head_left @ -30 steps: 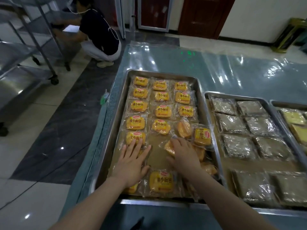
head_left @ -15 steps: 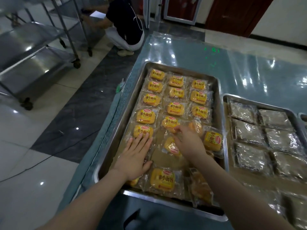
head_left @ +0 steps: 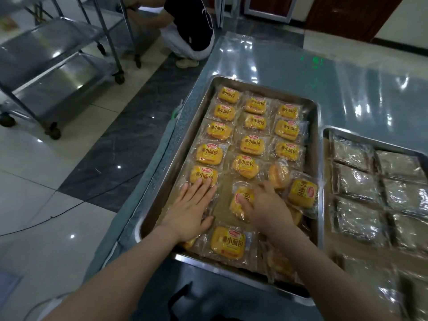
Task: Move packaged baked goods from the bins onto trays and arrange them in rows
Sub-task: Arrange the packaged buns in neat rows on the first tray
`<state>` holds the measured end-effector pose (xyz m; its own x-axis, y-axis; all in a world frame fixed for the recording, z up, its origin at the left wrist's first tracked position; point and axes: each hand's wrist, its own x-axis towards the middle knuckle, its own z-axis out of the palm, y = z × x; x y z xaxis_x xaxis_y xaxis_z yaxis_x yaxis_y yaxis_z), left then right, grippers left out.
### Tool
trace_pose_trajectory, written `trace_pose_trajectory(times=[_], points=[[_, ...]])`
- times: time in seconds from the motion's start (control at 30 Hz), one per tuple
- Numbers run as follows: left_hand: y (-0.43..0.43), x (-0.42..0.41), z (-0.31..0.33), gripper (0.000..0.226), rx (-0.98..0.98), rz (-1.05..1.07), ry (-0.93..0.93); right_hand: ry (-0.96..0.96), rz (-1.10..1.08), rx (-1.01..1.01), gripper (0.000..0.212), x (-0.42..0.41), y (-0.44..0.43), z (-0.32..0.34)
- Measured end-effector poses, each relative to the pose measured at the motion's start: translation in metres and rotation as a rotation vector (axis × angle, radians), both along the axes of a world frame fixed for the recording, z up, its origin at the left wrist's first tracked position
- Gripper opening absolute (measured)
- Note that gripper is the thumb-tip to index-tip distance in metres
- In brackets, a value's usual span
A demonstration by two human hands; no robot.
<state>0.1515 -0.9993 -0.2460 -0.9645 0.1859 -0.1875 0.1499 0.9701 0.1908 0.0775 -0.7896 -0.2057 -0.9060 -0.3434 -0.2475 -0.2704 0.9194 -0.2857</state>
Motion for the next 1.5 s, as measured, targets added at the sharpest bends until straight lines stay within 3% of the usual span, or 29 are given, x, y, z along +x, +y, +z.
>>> trace_pose_trajectory(times=[0.1,0.2,0.37,0.67,0.77,0.83,0.93,1.1,1.23,1.33,1.4,1.5], points=[[-0.001,0.000,-0.001,0.077,-0.011,-0.009,-0.004,0.087,0.114,-0.003,0.056,0.006,0.002,0.001],[-0.001,-0.002,0.000,0.078,-0.008,-0.012,-0.027,-0.043,0.245,0.021,0.062,0.007,0.002,0.001],[0.000,-0.002,0.003,0.079,0.002,-0.008,-0.055,-0.129,0.139,0.075,0.054,0.006,0.006,0.004],[-0.001,-0.002,0.012,0.083,0.091,0.000,-0.116,0.082,0.095,0.059,0.044,0.028,0.000,-0.003],[0.002,-0.005,0.024,0.074,0.242,0.021,-0.138,0.143,0.049,0.033,0.037,0.028,0.010,0.001],[0.009,-0.007,0.032,0.064,0.223,0.030,-0.043,0.252,-0.034,0.024,0.034,0.024,0.026,0.004],[0.027,-0.012,0.039,0.053,0.181,0.016,0.056,0.355,-0.168,0.078,0.049,0.014,0.054,0.008],[0.046,-0.016,0.038,0.054,0.145,-0.022,0.014,0.248,-0.202,0.156,0.065,-0.001,0.069,0.008],[0.043,-0.014,0.035,0.056,0.091,0.031,0.026,0.256,-0.303,-0.001,0.045,-0.012,0.065,0.013],[0.030,-0.021,0.036,0.060,0.058,0.121,0.044,0.410,-0.329,-0.296,0.035,-0.010,0.056,0.019],[0.023,-0.029,0.037,0.066,0.064,0.184,-0.005,0.401,-0.224,-0.471,0.034,-0.004,0.042,0.022],[0.018,-0.034,0.033,0.074,0.026,0.189,-0.157,0.299,0.034,-0.532,0.035,0.000,0.021,0.015]])
